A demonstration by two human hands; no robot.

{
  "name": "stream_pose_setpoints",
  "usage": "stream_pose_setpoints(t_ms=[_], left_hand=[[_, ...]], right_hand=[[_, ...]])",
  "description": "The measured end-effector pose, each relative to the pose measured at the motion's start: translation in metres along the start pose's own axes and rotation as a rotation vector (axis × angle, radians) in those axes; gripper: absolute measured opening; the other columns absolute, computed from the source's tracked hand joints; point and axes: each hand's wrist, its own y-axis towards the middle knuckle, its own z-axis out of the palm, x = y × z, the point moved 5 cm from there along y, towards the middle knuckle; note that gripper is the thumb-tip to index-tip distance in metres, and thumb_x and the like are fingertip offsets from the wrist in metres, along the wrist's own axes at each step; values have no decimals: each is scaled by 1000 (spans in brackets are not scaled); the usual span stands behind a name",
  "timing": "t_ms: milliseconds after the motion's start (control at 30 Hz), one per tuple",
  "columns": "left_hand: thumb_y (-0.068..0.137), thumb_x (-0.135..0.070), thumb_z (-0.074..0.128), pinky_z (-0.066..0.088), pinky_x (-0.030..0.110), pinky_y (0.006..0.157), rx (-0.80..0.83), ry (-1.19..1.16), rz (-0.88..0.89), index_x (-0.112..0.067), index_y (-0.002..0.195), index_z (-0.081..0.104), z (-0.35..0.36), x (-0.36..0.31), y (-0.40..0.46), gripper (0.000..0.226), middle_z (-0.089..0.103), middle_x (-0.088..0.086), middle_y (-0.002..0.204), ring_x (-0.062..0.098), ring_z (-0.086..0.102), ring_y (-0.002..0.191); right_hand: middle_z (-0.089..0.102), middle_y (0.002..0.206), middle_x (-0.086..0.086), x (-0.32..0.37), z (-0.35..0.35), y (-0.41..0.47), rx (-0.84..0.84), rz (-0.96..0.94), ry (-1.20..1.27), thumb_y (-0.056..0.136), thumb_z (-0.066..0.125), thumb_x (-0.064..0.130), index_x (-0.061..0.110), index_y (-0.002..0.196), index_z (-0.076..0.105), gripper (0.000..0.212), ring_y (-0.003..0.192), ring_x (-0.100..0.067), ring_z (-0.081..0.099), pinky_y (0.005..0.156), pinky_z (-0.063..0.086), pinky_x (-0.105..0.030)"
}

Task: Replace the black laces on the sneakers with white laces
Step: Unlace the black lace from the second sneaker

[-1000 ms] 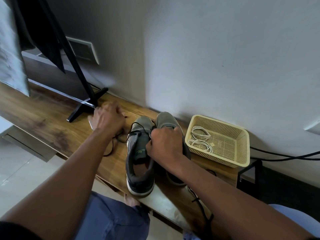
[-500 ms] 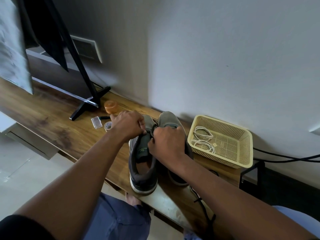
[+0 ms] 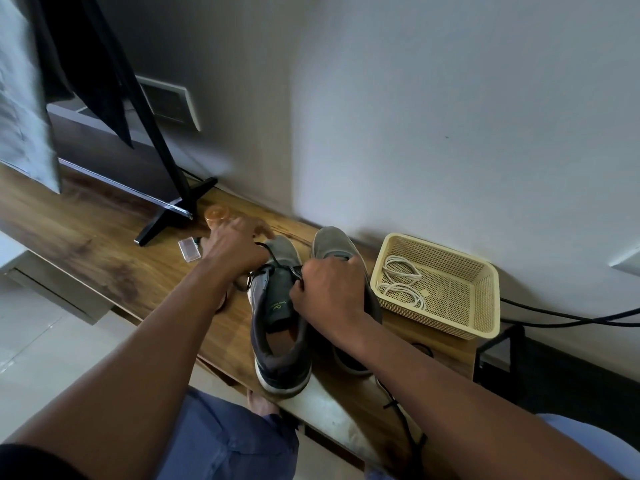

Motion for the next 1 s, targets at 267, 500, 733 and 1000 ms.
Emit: stream_pose_setpoints(t_ms=[267,500,733,1000], left_hand=[[73,-46,89,39,45,96,131,178,81,-38,85,70,14,-12,-2,24,69,-23,92,9,62,101],[78,-31,87,55,36,82,40,-56,16,-29,79,74,7,-5,2,13,71,-12,85,17,68,94],[81,-24,66,40,33,72,-300,-53,-227,-24,84,64,-11,24,-2,5,66,0,92,29,60,89],[67,-41,87,49,50,98,183,44,128,-47,85,72,12,-6,-3,24,65,-28,99,15,59,110]], right_hand=[[23,48,7,-1,0,1,-15,8,9,84,67,37,24,55,26,52,47,-22,37,68,28,-38],[26,48,8,-4,0,2,-28,46,47,86,64,35,24,55,26,51,48,-21,39,71,28,-39],[21,47,9,2,2,-1,-40,40,71,82,69,33,24,53,22,56,45,-21,33,69,29,-38],[21,47,9,0,1,-1,-46,38,58,83,69,35,24,53,22,56,44,-19,31,69,31,-38]])
